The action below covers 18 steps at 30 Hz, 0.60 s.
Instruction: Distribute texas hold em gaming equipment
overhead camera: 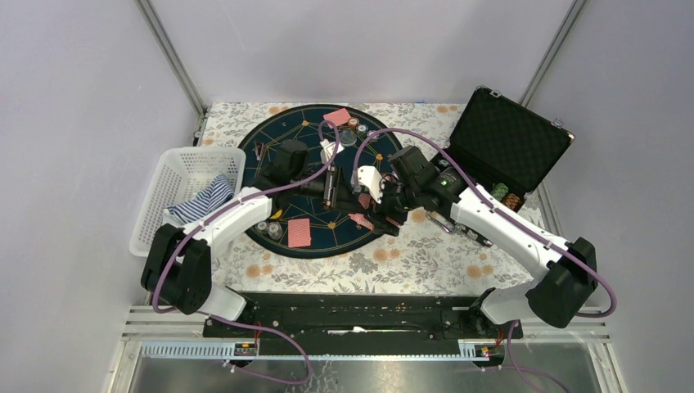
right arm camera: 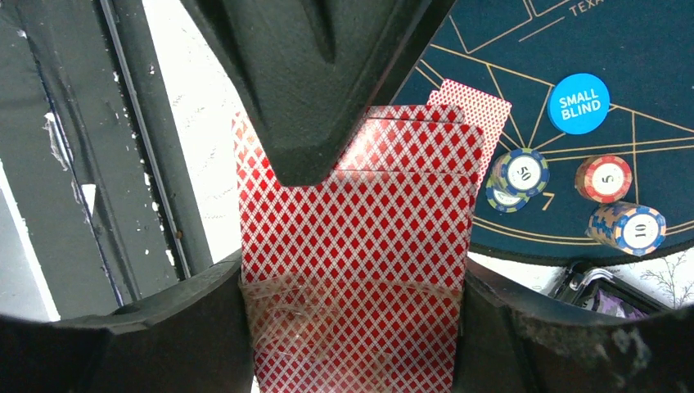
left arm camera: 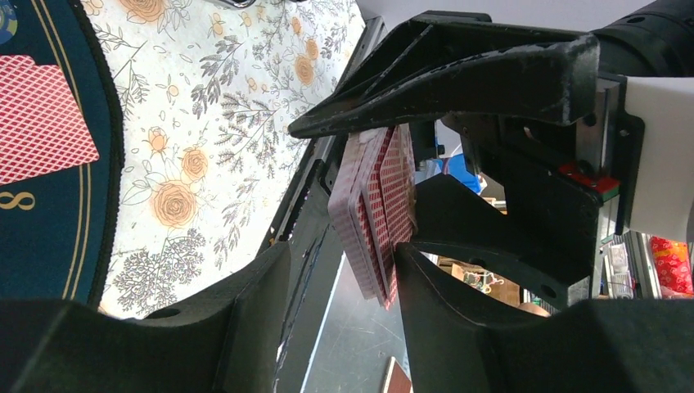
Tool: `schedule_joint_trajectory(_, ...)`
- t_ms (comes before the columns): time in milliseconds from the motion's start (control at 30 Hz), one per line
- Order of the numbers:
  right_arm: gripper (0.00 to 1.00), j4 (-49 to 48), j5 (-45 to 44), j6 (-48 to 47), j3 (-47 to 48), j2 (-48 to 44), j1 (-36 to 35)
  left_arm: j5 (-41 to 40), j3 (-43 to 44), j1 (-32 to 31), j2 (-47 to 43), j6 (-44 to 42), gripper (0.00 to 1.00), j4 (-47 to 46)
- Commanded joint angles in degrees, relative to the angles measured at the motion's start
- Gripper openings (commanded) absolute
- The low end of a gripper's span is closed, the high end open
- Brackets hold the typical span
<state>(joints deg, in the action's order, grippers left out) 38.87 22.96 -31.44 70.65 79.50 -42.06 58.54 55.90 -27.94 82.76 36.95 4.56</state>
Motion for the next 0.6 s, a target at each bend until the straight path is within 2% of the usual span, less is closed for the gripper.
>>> schedule_joint_trajectory(0, 0.02, -2.1, -0.3, 0.2, 3.2, -0.5, -0.7, 1.0, -0.2, 2.1, -0.1, 2.1, 0.5, -4.1)
schedule_joint_trajectory(100, 0.01, -2.5, -0.6, 0.2, 2.6, -1.1, -0.7, 1.6, -1.3, 4.6, -0.5, 4.3, 0.41, -6.1)
schedule_joint_trajectory(200, 0.01, -2.5, -1.0, 0.1, 2.2, -1.4, -0.7, 1.9, -1.5, 5.9, -1.3, 4.3, 0.35, -6.3)
schedule_joint_trajectory(333, 0.01, -2.3, -1.2, 0.0, 2.1, -1.2, -0.7, 2.7, -1.5, 6.0, -2.7, 4.0, 0.34, -6.8)
schedule_joint_trajectory(467, 0.01, -2.1, -0.8, 0.1, 2.5, -0.5, -0.7, 4.5, -2.5, 5.9, -4.5, 6.9, 0.53, -12.8)
schedule_joint_trajectory(567, 0.01, -2.0, -0.5, 0.1, 3.0, 0.1, -0.8, 3.8, -2.5, 5.6, -4.5, 8.1, 0.59, -14.1)
